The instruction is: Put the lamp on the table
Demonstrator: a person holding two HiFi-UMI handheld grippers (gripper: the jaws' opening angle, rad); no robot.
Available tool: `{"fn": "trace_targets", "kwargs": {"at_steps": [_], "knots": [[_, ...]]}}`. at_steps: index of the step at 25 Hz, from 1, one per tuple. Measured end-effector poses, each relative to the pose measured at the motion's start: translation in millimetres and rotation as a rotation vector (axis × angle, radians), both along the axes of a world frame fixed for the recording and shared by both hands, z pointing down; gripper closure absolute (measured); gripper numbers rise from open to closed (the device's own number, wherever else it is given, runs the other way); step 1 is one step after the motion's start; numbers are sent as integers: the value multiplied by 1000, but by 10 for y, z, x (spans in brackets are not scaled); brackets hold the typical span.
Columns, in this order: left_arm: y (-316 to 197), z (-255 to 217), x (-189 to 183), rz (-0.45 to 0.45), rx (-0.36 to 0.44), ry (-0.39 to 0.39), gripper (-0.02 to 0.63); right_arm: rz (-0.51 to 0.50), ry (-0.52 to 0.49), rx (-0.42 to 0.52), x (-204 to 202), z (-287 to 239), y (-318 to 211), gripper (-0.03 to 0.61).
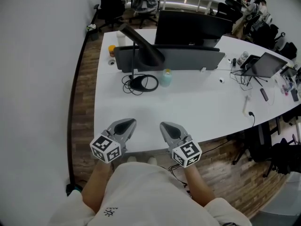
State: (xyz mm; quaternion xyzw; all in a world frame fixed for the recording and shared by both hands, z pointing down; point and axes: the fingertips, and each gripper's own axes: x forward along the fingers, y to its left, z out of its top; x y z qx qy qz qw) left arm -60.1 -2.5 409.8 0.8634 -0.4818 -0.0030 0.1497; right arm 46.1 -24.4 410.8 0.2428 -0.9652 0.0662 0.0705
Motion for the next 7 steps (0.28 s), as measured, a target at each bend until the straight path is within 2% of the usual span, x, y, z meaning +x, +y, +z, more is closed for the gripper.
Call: {"fn": "trace_targets", "kwargs": {"at_steps": [7], "knots": [[53, -13, -162, 7, 0, 4, 618, 44, 7, 0, -49, -41, 5, 577]]}}
